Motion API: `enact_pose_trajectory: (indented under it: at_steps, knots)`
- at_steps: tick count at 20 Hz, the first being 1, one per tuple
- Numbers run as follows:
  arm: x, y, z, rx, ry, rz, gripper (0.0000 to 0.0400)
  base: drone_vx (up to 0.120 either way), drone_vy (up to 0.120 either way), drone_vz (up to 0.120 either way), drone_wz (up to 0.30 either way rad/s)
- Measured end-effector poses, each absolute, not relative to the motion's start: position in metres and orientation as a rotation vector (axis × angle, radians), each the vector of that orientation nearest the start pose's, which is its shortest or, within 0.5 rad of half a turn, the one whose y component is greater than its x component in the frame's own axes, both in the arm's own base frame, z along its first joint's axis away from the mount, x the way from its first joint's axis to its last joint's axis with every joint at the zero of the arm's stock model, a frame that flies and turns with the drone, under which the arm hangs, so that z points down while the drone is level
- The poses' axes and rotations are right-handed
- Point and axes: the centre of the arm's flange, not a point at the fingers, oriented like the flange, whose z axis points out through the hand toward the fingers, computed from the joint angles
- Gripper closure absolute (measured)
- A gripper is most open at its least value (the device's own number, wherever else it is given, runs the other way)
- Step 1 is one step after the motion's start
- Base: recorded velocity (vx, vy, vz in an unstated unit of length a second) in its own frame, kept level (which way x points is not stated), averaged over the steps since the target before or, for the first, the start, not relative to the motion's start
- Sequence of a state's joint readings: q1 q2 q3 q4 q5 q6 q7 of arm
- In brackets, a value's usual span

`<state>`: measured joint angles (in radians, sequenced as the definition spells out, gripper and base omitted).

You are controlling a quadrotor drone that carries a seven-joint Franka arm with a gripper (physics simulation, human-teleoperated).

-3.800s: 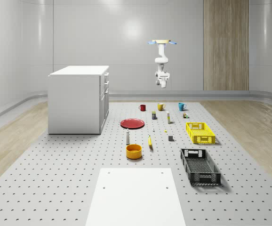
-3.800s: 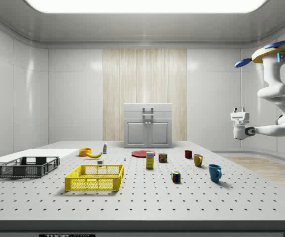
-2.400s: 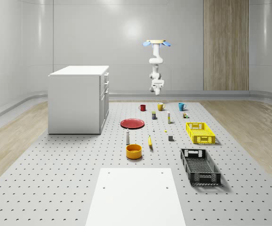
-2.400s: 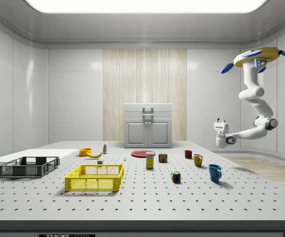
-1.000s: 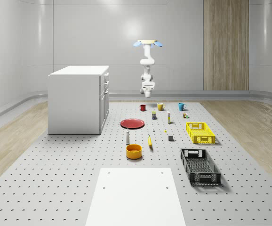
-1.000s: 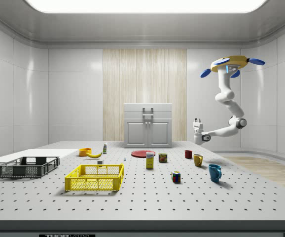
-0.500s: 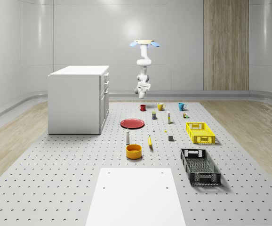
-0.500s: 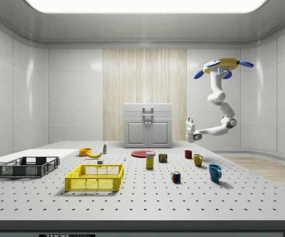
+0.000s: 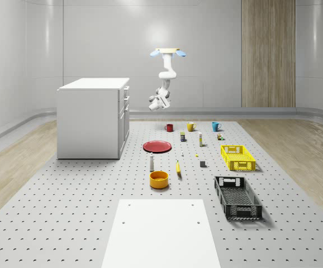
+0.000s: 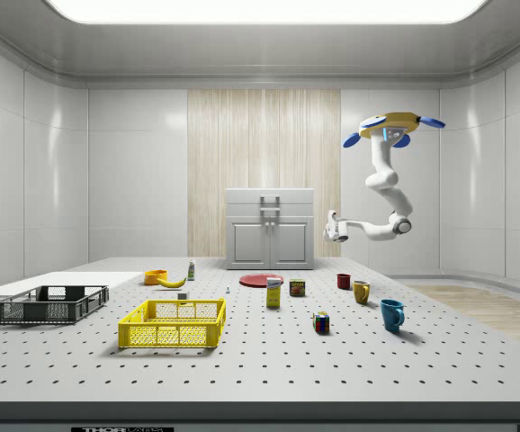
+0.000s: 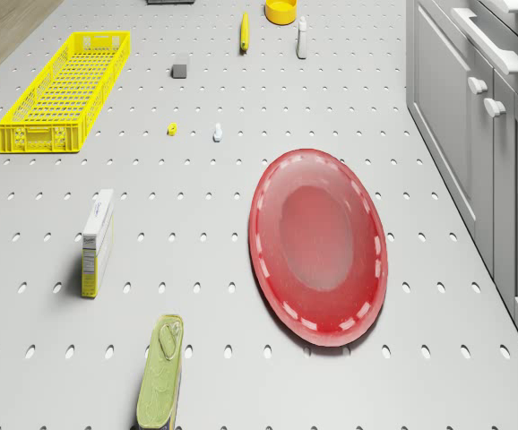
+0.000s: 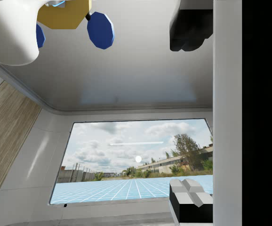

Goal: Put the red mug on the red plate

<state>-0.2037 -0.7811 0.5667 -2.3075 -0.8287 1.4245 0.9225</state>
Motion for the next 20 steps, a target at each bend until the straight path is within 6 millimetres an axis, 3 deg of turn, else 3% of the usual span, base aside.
enact_pose_trajectory:
  at_steps: [3,6,8,13,20]
  knots:
    - [0.304,0.097,0.574,1.324,-0.56,0.689,0.0,0.013,0.0,-0.12,0.0]
    - [0.306,0.078,0.531,0.869,-0.374,0.752,0.0,0.0,0.0,-0.12,0.0]
    - [0.306,0.061,0.513,0.629,-0.275,0.772,0.0,0.0,0.0,-0.12,0.0]
    - [0.307,0.027,0.496,0.262,-0.119,0.786,0.0,0.0,0.0,-0.12,0.0]
    - [0.307,0.008,0.491,0.074,-0.036,0.785,0.0,-0.114,0.109,-0.12,0.0]
